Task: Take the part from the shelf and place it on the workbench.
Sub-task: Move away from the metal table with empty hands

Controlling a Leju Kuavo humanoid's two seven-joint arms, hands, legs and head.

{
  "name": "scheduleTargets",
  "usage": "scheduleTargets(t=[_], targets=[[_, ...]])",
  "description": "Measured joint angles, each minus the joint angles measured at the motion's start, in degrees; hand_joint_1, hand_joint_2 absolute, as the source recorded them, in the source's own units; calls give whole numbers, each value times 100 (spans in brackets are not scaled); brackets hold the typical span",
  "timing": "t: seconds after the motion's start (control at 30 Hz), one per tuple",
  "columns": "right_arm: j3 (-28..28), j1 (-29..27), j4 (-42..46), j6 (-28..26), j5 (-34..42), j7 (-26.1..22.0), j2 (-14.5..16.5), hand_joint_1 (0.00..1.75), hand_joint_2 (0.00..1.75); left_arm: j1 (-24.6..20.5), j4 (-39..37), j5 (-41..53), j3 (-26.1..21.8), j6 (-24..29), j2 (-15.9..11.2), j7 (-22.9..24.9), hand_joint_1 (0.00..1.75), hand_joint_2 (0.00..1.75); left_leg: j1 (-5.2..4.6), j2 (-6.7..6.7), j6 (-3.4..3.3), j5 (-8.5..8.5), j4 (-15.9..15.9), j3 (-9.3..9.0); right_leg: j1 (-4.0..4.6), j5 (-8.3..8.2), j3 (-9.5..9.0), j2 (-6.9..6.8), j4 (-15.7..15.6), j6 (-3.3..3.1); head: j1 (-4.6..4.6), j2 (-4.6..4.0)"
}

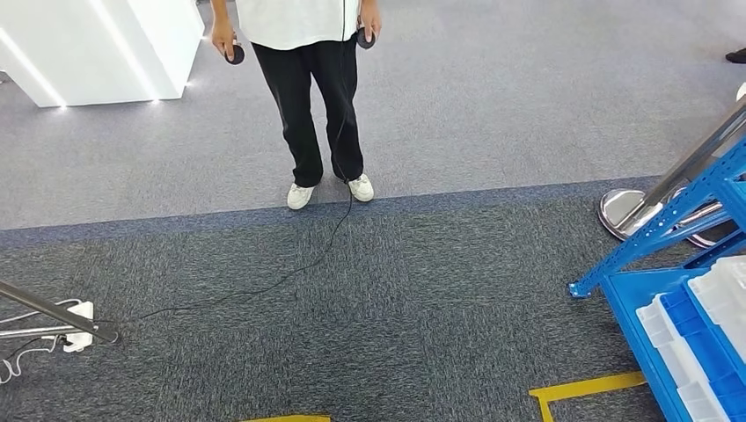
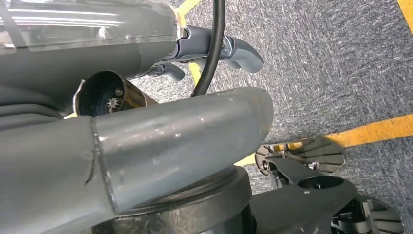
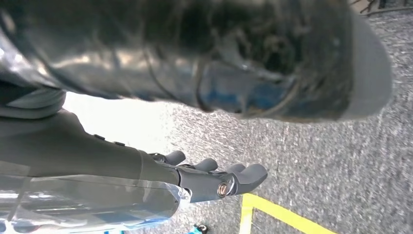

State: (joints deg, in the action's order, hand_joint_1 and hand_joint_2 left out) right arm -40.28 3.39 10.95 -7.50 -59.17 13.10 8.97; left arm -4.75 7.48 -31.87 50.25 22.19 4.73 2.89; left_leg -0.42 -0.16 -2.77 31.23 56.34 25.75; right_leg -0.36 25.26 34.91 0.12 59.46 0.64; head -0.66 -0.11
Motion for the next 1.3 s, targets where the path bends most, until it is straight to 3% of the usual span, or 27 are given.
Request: scheduleTargets(t=[0.07,0.1,0.2,0.23,0.27,0.33,0.37,0.43,0.5,0.57,0.6,0.67,0.7,0.73,0.77,0.8,0.87,0.9,0.97,1.03,1.1,1.17,1.23,1.27,1.3], targets=[[-1,0,0,-1,0,4,3,0,0,-6,1,0,0,3,12,0,0,0,34,35,-16,-132,-189,-80,15,49,30,5,56,39,-4,0],[-1,2,0,-2,0,6,1,0,0,-7,2,0,0,7,18,0,0,0,54,61,-18,-188,-270,-116,17,158,116,8,231,60,-4,0],[-6,-3,-1,-1,0,13,-1,0,0,8,2,0,0,12,23,0,0,0,56,158,-17,-205,-289,-119,-43,547,558,5,1161,143,-3,0],[-8,-10,-2,-1,0,14,-1,0,0,14,2,0,0,12,23,0,0,0,60,196,-4,-184,-274,-123,-72,539,631,-2,1307,177,-4,0],[-11,-17,-3,0,0,15,-1,0,0,17,2,0,0,12,23,0,0,0,71,233,18,-152,-251,-132,-105,425,601,-17,1238,213,-4,0],[-20,-22,-5,0,0,17,0,0,0,17,2,0,0,11,22,0,0,0,103,307,92,-51,-164,-163,-156,98,307,-131,639,280,-5,0],[-25,-16,-6,1,0,18,7,0,0,15,2,0,0,12,19,0,0,0,104,345,140,16,-98,-168,-153,7,163,-205,347,273,-11,0],[-36,-1,-8,2,0,18,19,0,0,11,2,0,1,14,10,0,0,0,86,413,219,113,-16,-172,-114,29,57,-270,120,164,-21,0],[-45,2,-8,1,0,18,22,0,0,-6,3,0,2,15,9,0,0,0,89,472,263,145,-11,-196,-82,53,78,-185,133,27,-22,0],[-51,-2,-7,0,0,19,20,0,0,-26,6,0,2,15,10,-1,0,0,117,397,301,263,119,-175,-72,62,65,-111,115,-53,-22,0],[-52,2,-7,0,0,19,19,0,0,-31,8,0,2,15,10,-2,0,0,126,310,312,400,346,-76,-74,64,54,-74,103,-87,-20,0],[-54,13,-7,0,0,19,17,0,0,-27,9,0,2,15,10,-4,0,0,129,132,301,743,1127,342,-59,69,43,12,96,-128,-17,0],[-55,17,-7,0,0,19,17,0,0,-18,9,0,3,15,10,-4,0,0,127,95,287,848,1520,581,-45,71,40,71,96,-137,-18,0],[-55,18,-7,0,0,19,17,0,0,-6,9,0,3,15,10,-4,0,0,122,76,264,846,1765,761,-31,73,32,138,96,-141,-17,0],[-55,18,-7,0,0,19,17,0,0,6,9,0,4,15,10,-4,0,0,113,62,233,721,1793,849,-22,74,20,210,97,-143,-18,0],[-55,17,-7,1,0,19,17,0,0,15,9,0,5,15,10,-4,0,0,101,38,196,489,1586,828,-16,74,5,285,97,-143,-17,0],[-55,16,-7,2,0,19,19,0,0,21,9,0,6,15,8,-4,0,0,75,-146,126,-1,849,614,-15,68,-9,420,101,-131,-19,0],[-56,19,-7,2,0,19,20,0,0,23,9,0,7,15,5,-4,0,0,66,-259,108,-142,547,524,-16,60,0,482,105,-114,-19,0],[-57,17,-8,2,0,19,21,0,0,13,9,0,10,15,2,-6,0,0,43,-382,99,-201,305,465,-33,29,33,592,94,-50,-19,0],[-57,-3,-8,2,0,19,20,0,0,-8,10,1,15,15,1,-9,0,0,45,-278,78,-249,236,443,-51,1,56,653,77,26,-19,0],[-57,-13,-7,2,0,20,17,0,0,-11,11,3,22,15,2,-13,0,0,64,-155,24,-328,135,404,-32,137,145,446,258,72,-28,0],[-57,-1,-7,2,0,22,16,0,0,1,13,5,30,9,4,-15,0,0,55,-11,-16,-367,92,400,-15,499,407,147,833,96,-40,0],[-56,6,-7,3,0,23,15,0,0,22,13,7,35,3,5,-15,0,0,36,153,-25,-364,102,419,-26,751,658,46,1415,121,-43,0],[-56,4,-7,3,0,24,15,0,0,28,13,7,37,2,5,-15,0,0,33,230,-23,-356,108,423,-35,729,664,24,1476,133,-43,0],[-56,-1,-7,3,0,27,13,0,0,28,13,7,38,2,6,-15,0,0,34,301,-16,-345,116,423,-43,611,560,-4,1323,141,-44,0]])
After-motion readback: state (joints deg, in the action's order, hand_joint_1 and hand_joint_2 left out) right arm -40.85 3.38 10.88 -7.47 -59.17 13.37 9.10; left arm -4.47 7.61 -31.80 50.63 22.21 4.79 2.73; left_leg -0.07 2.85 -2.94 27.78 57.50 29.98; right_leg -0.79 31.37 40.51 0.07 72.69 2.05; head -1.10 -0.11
